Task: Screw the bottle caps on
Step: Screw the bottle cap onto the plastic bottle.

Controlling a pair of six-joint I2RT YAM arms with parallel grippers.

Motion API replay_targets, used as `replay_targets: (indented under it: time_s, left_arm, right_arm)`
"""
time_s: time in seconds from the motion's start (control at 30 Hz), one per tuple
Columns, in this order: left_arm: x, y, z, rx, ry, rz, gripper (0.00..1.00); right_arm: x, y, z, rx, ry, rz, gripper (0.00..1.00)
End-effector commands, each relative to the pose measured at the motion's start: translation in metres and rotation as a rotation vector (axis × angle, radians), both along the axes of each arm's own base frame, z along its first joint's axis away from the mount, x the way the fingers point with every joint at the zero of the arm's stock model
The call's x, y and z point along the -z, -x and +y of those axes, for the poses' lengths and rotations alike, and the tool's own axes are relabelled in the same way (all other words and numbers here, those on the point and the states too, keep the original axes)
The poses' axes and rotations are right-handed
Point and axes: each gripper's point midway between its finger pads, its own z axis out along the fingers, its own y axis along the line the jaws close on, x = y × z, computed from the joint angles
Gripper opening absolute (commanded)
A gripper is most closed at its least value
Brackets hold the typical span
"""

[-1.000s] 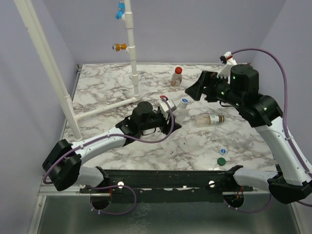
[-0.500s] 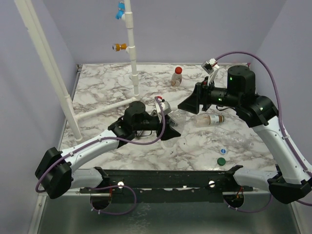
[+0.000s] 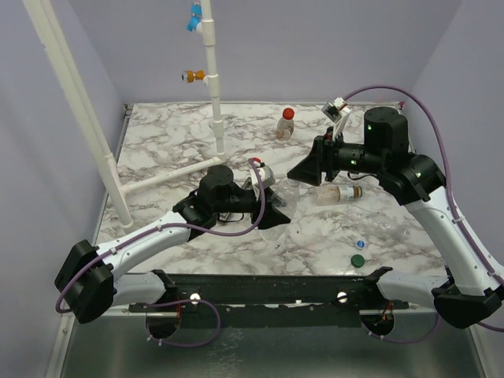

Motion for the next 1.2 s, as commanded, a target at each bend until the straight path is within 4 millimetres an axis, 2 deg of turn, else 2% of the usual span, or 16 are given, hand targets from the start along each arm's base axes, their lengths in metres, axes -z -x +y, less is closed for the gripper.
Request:
replay_targets:
  time_s: [0.0,0.17,0.57,0.67,0.93,1.07,1.17]
  left_arm:
    - [-0.005,0.007,0.005,0.024,0.022,-0.023,0.0]
    - [-0.006,0.006,0.005,0.019,0.023,-0.025,0.0]
    - [-0.007,0.006,0.006,0.012,0.026,-0.026,0.0]
    - [-0.006,0.005,0.006,0.008,0.025,-0.023,0.0]
    - [-0.005,0.003,0.005,0.0,0.026,-0.016,0.0]
    - [-0.004,-0.004,0.004,-0.032,0.02,-0.014,0.0]
    - [-0.004,-0.021,0.003,-0.123,0.014,0.005,0.0]
  right_arm:
    - [0.01,-0.001,0.0,-0.002,0.024,0.006,0.59]
    - [0.014,-0.001,0.002,-0.012,0.024,0.022,0.52]
    - [0.022,0.001,0.001,-0.014,0.036,0.043,0.5]
    - [0.023,0.001,0.001,-0.016,0.035,0.046,0.44]
    - [0.027,0.005,0.0,-0.018,0.038,0.062,0.42]
    - [0.028,0.002,-0.001,0.001,0.042,0.063,0.3]
    - [0.034,0.0,-0.002,0.018,0.051,0.083,0.22]
